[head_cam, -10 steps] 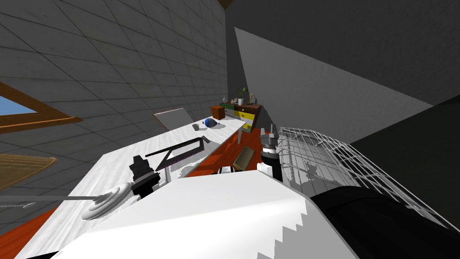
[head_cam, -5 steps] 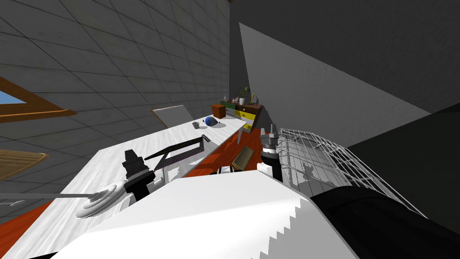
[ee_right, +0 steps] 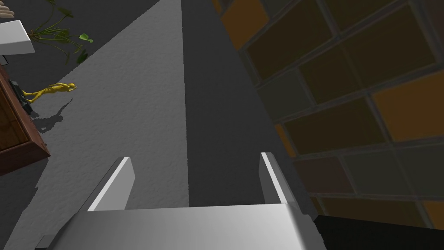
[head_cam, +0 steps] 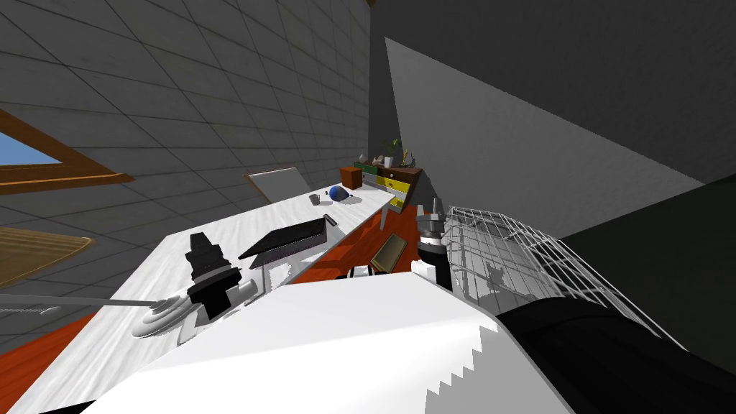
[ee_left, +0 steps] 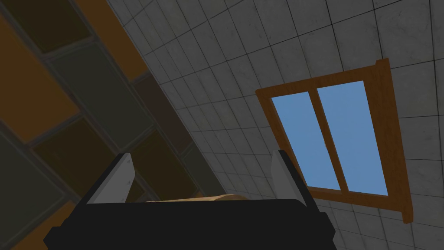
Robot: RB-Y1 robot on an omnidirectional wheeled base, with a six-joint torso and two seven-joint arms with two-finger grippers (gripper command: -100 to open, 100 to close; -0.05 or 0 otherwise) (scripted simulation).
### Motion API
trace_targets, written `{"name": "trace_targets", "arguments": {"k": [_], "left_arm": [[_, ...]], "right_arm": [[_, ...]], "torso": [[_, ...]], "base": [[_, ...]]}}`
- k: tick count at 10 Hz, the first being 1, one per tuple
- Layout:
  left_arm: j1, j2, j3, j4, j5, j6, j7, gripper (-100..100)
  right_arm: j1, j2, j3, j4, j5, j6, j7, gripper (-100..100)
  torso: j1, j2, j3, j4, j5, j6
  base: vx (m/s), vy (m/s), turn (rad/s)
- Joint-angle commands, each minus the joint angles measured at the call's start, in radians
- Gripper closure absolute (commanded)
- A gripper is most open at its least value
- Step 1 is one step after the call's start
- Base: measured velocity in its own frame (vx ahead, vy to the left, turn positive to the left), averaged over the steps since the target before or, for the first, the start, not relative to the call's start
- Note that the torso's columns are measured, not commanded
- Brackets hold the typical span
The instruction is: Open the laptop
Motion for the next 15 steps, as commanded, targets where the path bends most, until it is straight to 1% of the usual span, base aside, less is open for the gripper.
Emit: {"name": "trace_targets", "arguments": {"k": [1,6,7,14,15], "left_arm": [[-0.001,0.001,0.000,-0.002,0.000,0.003,0.000,-100],[-0.001,0.001,0.000,-0.002,0.000,0.003,0.000,-100],[-0.011,0.025,0.000,-0.012,0.002,0.038,0.007,-100],[-0.047,0.109,0.002,-0.050,0.011,0.161,0.033,-100],[-0.047,0.109,0.002,-0.050,0.011,0.161,0.033,-100]], "right_arm": [[0.000,0.000,0.000,0.000,0.000,0.000,0.000,0],[0.000,0.000,0.000,0.000,0.000,0.000,0.000,0],[0.000,0.000,0.000,0.000,0.000,0.000,0.000,0],[0.000,0.000,0.000,0.000,0.000,0.000,0.000,0],[0.000,0.000,0.000,0.000,0.000,0.000,0.000,0]], "torso": [[-0.001,0.000,0.000,0.000,0.000,0.000],[-0.001,0.001,0.001,0.000,-0.001,0.000],[-0.001,0.001,0.001,0.000,0.000,0.000],[-0.001,0.001,0.001,0.000,0.000,0.000],[-0.002,0.001,0.001,0.000,-0.001,0.000]], "base": [[-0.003,-0.011,0.001],[-0.002,-0.006,-0.010],[-0.014,-0.016,0.045],[-0.013,-0.015,0.040],[-0.009,-0.011,0.020]]}}
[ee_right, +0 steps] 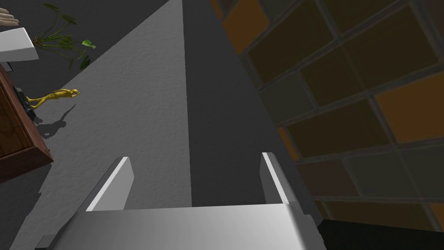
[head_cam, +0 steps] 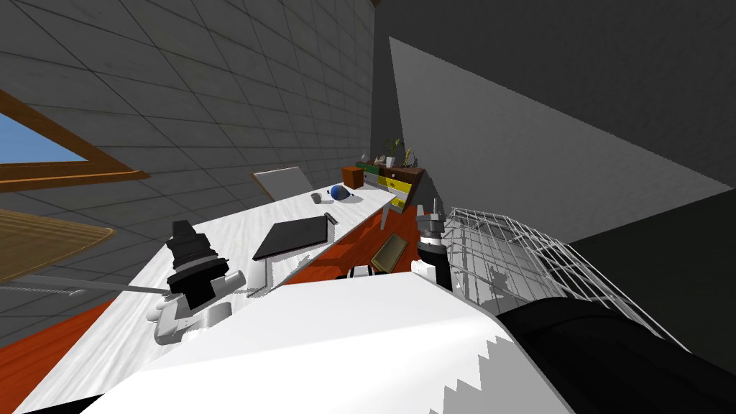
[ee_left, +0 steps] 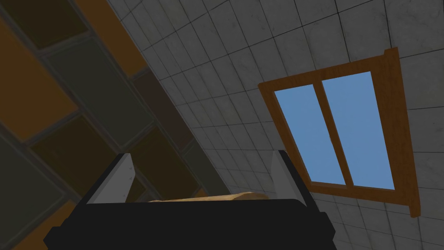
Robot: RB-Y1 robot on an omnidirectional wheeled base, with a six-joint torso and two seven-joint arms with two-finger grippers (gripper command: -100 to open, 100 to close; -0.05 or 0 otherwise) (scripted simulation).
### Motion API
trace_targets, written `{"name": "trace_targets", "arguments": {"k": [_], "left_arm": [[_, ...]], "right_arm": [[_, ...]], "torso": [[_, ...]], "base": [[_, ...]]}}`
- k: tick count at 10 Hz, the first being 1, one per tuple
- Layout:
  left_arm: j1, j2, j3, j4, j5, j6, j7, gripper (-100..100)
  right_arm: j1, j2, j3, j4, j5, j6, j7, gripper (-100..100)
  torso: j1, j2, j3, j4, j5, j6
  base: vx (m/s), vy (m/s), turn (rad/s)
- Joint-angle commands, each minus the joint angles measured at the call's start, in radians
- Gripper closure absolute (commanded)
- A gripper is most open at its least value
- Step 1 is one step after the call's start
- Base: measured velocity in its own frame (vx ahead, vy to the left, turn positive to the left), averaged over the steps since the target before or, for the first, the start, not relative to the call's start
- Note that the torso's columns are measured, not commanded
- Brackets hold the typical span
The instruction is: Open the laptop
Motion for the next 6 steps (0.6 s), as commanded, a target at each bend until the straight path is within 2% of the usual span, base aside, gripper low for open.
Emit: {"name": "trace_targets", "arguments": {"k": [1,3,4,6], "left_arm": [[-0.005,0.011,0.001,0.003,0.001,0.011,0.003,-100],[-0.005,0.011,0.001,0.004,0.001,0.010,0.003,-100],[-0.005,0.011,0.001,0.003,0.001,0.010,0.003,0],[-0.005,0.011,0.001,0.003,0.001,0.010,0.003,0]], "right_arm": [[0.000,0.000,0.000,0.000,0.000,0.000,0.000,0],[0.000,0.000,0.000,0.000,0.000,0.000,0.000,0],[0.000,0.000,0.000,0.000,0.000,0.000,0.000,0],[0.000,0.000,0.000,0.000,0.000,0.000,0.000,0]], "torso": [[0.001,0.000,0.000,0.000,0.000,0.000],[0.001,-0.001,0.000,0.000,0.000,0.000],[0.001,0.000,0.000,0.000,0.000,0.000],[0.000,0.000,0.000,0.000,0.000,0.000]], "base": [[0.000,0.000,0.000],[0.002,0.002,-0.011],[0.000,0.000,0.000],[0.000,0.000,0.000]]}}
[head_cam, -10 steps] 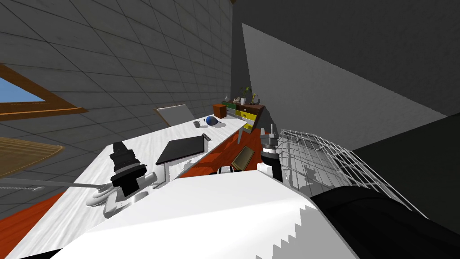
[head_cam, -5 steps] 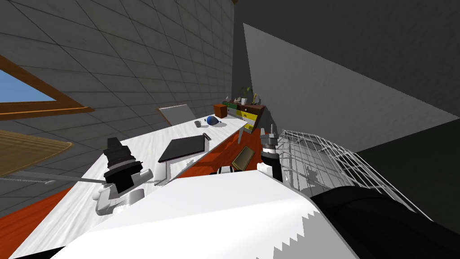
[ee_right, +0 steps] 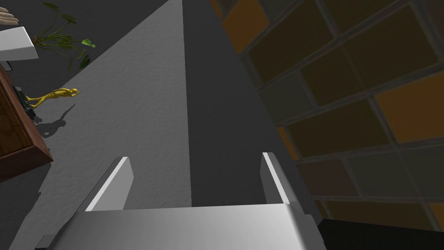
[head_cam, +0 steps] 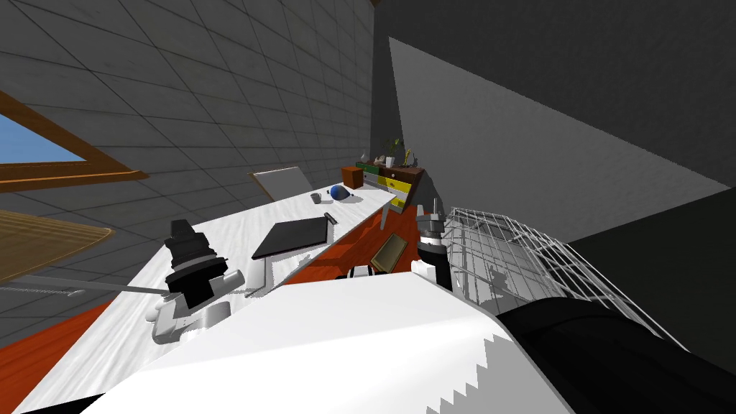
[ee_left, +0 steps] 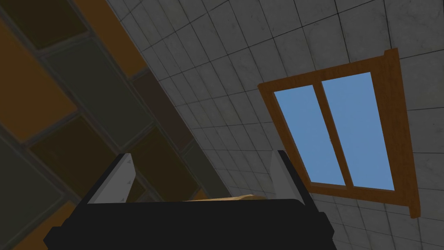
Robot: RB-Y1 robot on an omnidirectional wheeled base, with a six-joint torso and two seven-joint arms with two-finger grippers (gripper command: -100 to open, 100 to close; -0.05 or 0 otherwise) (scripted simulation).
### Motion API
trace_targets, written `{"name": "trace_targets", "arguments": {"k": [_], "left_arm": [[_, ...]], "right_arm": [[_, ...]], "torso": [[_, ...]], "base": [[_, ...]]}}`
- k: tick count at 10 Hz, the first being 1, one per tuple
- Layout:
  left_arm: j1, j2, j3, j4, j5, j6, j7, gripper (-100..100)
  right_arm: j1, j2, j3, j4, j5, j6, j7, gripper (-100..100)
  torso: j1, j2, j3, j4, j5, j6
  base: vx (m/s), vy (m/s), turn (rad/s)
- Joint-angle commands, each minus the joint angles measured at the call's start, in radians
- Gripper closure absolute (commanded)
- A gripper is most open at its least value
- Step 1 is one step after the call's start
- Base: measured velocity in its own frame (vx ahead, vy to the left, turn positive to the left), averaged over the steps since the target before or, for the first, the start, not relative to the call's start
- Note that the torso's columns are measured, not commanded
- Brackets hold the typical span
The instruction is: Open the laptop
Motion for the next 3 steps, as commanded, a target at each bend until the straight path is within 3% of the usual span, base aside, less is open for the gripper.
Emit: {"name": "trace_targets", "arguments": {"k": [1,3], "left_arm": [[0.000,0.000,0.000,0.000,0.000,0.000,0.000,0],[0.000,0.000,0.000,0.000,0.000,0.000,0.000,0]], "right_arm": [[0.000,0.000,0.000,0.000,0.000,0.000,0.000,0],[0.000,0.000,0.000,0.000,0.000,0.000,0.000,0]], "torso": [[0.000,0.000,0.000,0.000,0.000,0.000],[0.000,0.000,0.000,0.000,0.000,0.000]], "base": [[0.000,0.000,0.000],[0.000,0.000,0.000]]}}
